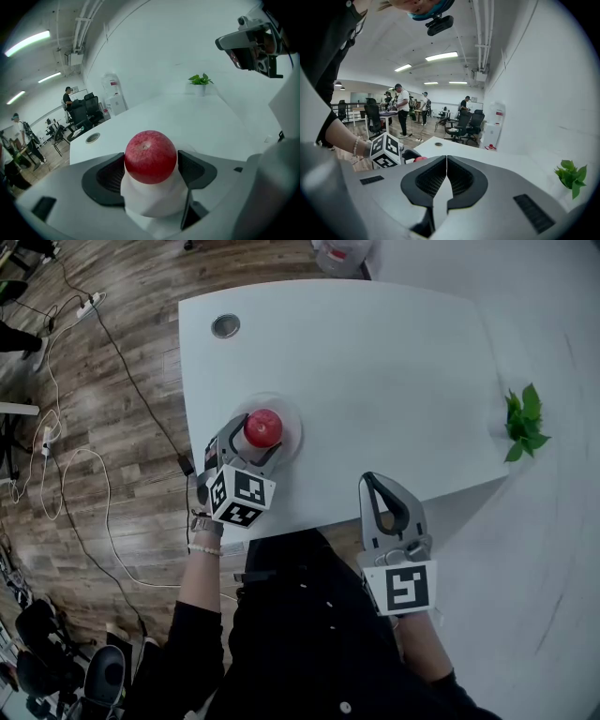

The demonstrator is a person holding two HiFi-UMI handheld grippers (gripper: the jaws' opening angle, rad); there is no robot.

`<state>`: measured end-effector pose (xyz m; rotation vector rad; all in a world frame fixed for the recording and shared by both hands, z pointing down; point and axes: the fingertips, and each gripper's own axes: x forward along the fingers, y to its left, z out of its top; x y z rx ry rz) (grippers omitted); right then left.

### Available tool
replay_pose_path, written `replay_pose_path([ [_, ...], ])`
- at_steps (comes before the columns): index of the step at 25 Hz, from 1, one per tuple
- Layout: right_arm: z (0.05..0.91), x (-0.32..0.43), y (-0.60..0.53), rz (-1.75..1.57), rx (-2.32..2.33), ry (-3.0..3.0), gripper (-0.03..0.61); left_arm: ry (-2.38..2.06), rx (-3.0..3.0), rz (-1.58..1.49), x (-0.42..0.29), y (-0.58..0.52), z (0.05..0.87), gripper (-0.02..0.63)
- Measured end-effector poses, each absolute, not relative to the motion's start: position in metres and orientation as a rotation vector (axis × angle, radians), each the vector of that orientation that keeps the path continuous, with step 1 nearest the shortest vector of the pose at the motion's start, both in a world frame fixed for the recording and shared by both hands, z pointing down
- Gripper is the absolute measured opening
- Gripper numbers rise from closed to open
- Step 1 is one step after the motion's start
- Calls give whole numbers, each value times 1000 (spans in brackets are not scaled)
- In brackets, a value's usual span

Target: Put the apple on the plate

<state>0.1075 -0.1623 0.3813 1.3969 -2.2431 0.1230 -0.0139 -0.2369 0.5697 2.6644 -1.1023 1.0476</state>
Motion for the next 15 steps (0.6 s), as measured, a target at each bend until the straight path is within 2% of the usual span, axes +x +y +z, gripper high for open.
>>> replay_pose_path([
  [15,381,99,-158,108,1363,-2277,41,-1215,2606,790,-24,-233,536,357],
])
